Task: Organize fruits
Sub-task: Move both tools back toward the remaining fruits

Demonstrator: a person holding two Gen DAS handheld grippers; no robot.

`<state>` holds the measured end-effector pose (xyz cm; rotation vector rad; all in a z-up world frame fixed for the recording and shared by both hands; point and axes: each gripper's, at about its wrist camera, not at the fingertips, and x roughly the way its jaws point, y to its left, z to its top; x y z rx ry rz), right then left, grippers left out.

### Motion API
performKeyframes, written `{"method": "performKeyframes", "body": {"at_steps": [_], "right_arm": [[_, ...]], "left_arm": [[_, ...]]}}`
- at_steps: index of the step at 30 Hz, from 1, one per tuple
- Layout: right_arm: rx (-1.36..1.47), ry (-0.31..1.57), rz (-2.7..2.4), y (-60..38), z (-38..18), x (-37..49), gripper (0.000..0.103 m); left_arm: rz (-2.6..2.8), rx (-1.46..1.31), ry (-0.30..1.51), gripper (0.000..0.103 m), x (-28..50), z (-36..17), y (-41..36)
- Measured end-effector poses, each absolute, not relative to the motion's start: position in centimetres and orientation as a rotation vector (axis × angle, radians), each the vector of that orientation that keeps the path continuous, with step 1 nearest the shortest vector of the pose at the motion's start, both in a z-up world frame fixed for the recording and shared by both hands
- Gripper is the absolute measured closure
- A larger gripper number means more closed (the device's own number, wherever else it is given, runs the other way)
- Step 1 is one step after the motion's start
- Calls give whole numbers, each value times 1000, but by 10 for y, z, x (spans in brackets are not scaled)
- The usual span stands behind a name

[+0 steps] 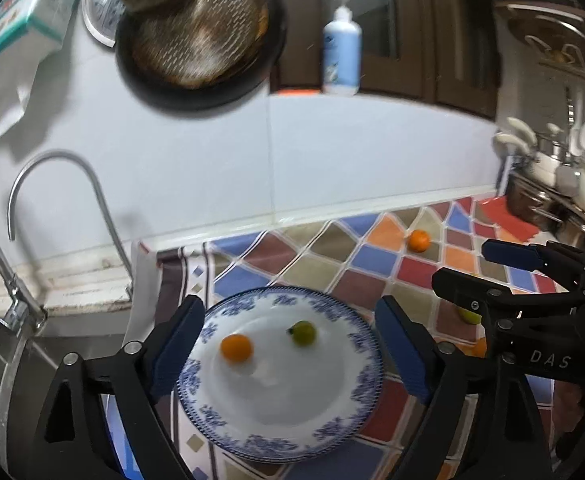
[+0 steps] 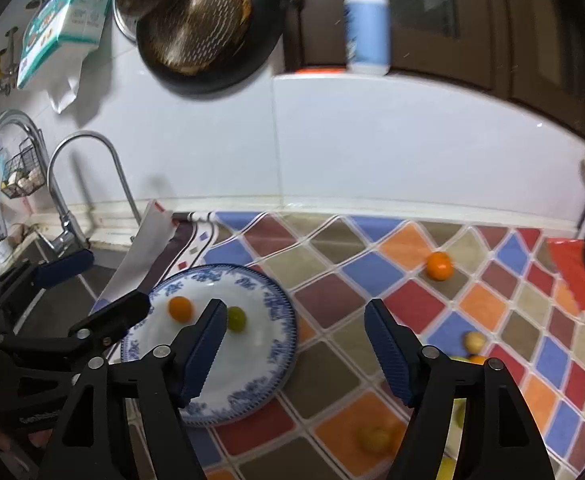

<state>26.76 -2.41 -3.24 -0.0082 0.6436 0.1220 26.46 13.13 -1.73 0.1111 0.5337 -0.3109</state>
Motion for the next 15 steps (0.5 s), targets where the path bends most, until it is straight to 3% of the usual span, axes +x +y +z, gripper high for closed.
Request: {"method": "performKeyframes", "body": {"at_steps": [15], "right_arm": [[-74,596,-96,-76,-28,192,22]], "left_arm": [[-501,243,398,9,221,-19,65]]}}
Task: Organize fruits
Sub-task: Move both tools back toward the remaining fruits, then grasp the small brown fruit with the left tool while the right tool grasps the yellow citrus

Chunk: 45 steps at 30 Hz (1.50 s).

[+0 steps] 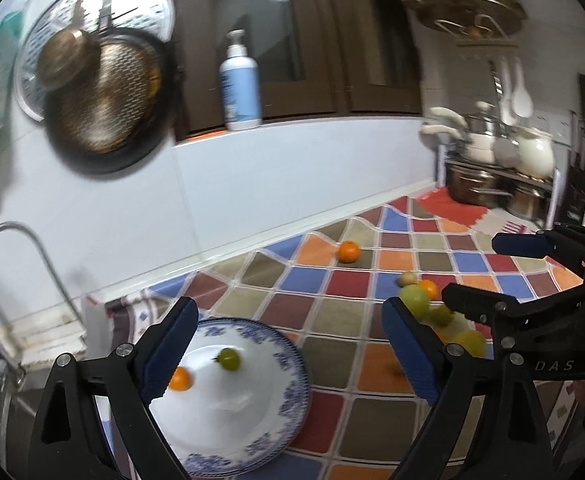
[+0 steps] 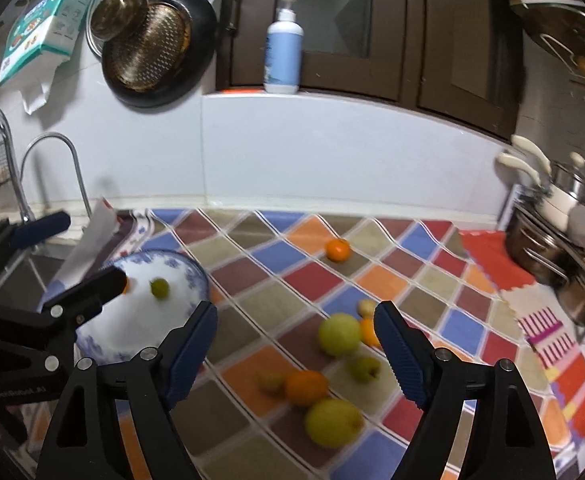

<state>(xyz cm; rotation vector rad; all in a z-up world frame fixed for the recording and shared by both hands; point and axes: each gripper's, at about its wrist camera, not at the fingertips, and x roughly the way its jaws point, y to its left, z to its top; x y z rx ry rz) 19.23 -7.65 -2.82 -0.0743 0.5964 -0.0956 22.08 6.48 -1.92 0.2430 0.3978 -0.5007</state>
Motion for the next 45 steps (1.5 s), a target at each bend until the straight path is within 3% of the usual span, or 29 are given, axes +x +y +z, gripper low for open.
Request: {"method": "performKeyframes", "body": {"at_steps": [10,24,29,39,42,45], "right_arm": [[-68,709,-110,-115,-61,174,22],[-52,860,-21,-136,-110,182,22],[-58,885,1,-138,-121,186,23],[6,915,63,-146,-129,194,45],[27,912,85,-147,-128,197,52],[46,918,93,-149,-128,200,52]], "left_arm": [[-566,349,417,9,211,-48,22],[-599,447,578,13,225,-104,-9],[-647,474,625,24,235,-118,-24],[-736,463,690,45,250,-126,-44],[-742,445,699,55,253,-125,-47],[-747,437,735,66,257,-126,-50]]}}
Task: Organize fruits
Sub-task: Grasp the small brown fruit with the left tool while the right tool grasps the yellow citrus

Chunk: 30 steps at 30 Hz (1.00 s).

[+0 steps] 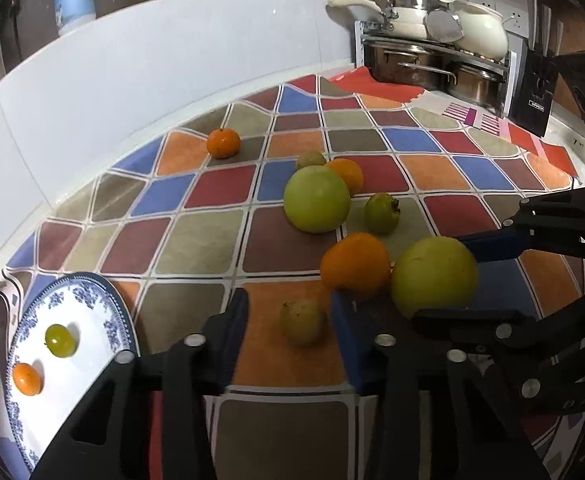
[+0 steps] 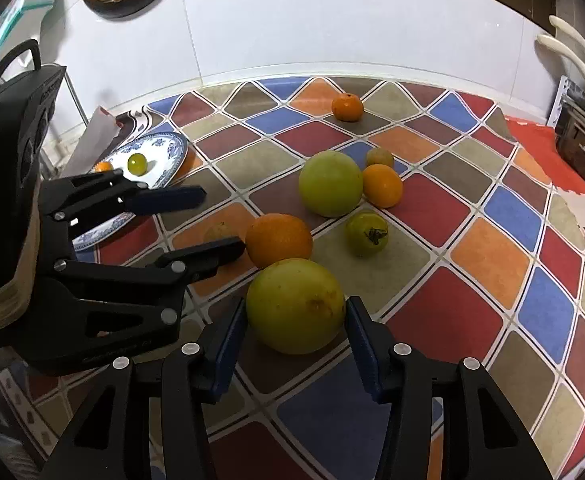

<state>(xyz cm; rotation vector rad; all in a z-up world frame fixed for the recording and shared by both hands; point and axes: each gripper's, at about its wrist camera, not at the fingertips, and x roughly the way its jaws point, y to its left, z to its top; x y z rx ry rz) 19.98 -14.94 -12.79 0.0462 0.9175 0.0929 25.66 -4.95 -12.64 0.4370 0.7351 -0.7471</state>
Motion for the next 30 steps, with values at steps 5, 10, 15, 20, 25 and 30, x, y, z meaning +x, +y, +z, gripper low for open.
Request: {"method": "performKeyframes", "body": {"at_steps": [5,10,15,20,25,30], "right_arm": [[55,919,87,-152,-128,200,52],[63,921,84,-156,-127,199,52],[69,907,93,-159,-123,196,52],[68,879,110,-159,-112,193,52],[64,846,132,-155,-100,191,52],[59,815,153,-150,-87,192,52]], "left_arm": [[-748,430,795,73,257,-136,-54],[-734,400,803,75,257,-134,-55],[-686,372,793,75,251,-123,-51],[-631,325,795,75,246,-110,-42],[-571,263,802,75,242,-95,-31],[-522,211,777,75,237,-77,-17]]}}
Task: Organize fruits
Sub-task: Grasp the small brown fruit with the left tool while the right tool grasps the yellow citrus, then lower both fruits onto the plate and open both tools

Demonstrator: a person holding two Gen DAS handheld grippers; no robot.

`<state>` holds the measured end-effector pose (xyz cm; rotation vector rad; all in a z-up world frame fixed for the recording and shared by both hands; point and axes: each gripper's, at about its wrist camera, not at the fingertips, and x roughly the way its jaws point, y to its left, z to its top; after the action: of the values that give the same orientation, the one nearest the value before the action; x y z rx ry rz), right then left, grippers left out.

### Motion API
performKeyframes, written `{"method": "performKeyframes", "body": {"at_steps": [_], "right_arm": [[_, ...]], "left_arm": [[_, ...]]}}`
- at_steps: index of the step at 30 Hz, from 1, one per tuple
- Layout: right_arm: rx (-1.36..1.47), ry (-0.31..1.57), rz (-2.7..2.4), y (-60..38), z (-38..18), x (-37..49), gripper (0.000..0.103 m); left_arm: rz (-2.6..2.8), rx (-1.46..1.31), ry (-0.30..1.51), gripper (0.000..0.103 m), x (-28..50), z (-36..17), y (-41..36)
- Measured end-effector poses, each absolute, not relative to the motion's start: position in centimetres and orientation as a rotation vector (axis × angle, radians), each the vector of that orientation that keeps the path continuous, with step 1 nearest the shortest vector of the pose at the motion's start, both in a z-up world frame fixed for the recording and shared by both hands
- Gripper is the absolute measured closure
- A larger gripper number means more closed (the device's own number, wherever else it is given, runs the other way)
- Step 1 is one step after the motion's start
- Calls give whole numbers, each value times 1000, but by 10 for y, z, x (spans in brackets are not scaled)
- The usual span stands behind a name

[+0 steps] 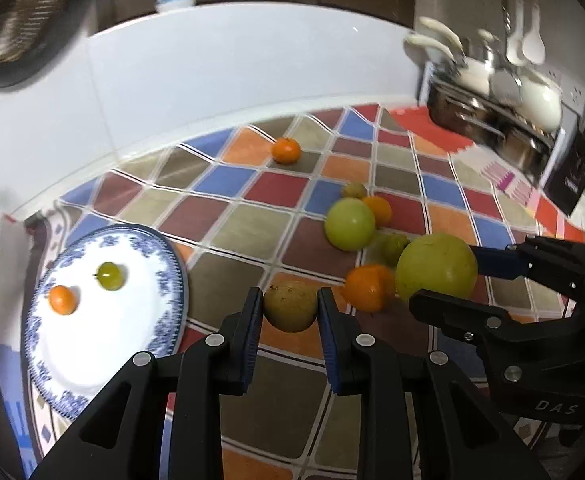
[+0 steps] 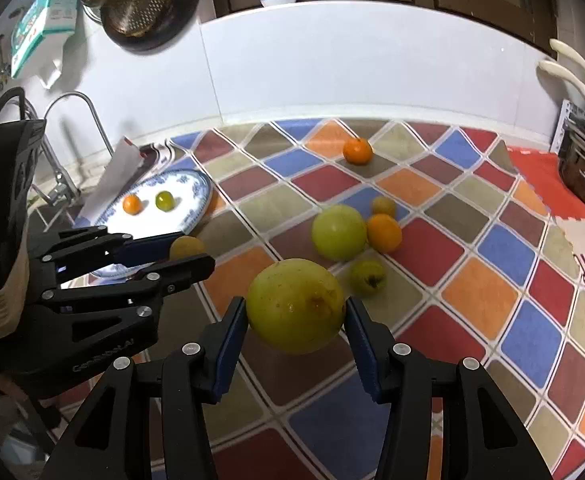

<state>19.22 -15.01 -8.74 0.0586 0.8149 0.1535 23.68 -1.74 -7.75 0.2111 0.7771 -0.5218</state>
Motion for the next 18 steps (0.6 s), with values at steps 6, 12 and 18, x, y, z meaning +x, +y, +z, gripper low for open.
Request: {"method": "performKeyframes", "body": {"at_steps": [6,12,18], "right_arm": [[51,766,191,-139,-70,195,52],[39,712,242,-121,-52,203,52],[33,672,294,-97,-38,211,52]], "left_arm": [[-456,166,721,75,233,-53,1],[-403,127,671,75,230,-33,26],[-341,102,626,75,226,-19,54]]}}
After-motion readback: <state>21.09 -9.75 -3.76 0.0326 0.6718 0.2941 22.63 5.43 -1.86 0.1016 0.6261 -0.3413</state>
